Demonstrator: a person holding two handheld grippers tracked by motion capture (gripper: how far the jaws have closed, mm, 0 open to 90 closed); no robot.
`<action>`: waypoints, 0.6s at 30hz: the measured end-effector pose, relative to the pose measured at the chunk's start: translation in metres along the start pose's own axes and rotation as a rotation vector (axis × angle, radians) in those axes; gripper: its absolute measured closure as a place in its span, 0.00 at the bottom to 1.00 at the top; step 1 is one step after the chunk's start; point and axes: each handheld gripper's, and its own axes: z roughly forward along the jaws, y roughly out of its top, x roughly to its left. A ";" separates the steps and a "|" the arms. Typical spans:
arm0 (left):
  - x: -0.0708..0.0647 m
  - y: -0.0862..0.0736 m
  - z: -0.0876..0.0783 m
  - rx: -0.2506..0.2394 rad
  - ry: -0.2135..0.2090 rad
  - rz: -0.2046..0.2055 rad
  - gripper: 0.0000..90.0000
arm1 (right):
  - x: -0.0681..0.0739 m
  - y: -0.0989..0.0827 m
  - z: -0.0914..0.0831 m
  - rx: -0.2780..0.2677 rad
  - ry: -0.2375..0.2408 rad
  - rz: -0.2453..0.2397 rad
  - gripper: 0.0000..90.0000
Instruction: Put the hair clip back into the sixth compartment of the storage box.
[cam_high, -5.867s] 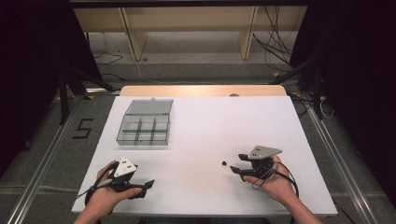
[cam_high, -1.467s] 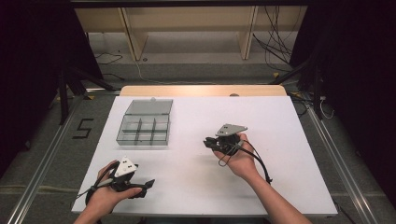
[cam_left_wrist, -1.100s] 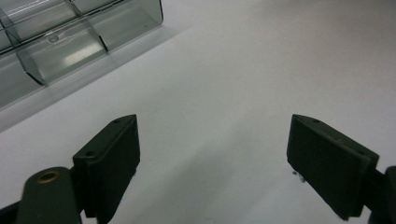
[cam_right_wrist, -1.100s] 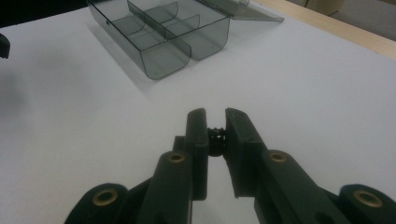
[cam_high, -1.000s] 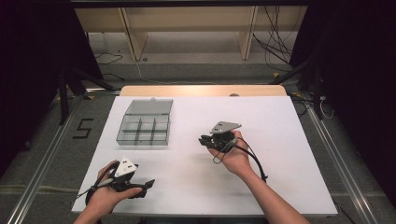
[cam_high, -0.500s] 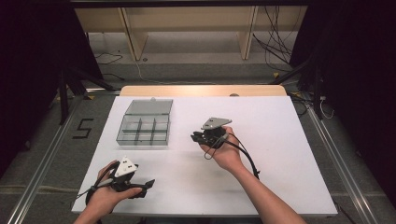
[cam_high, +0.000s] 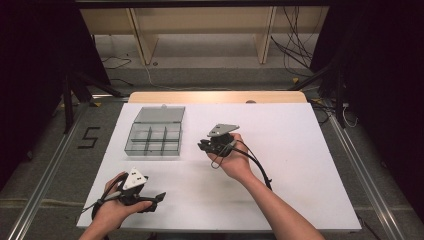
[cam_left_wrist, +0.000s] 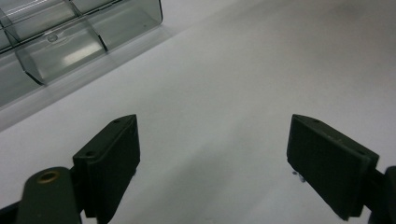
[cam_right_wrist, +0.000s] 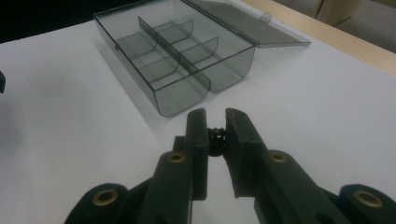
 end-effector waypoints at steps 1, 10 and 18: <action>0.000 0.000 0.000 0.001 -0.001 0.000 0.19 | 0.000 0.000 0.000 0.000 0.000 0.000 0.89; 0.000 0.000 0.001 0.005 -0.005 0.005 0.19 | 0.004 0.010 0.011 0.005 0.007 0.002 0.89; 0.000 0.000 0.001 0.006 -0.005 0.004 0.19 | 0.007 0.017 0.018 0.006 0.018 -0.010 0.89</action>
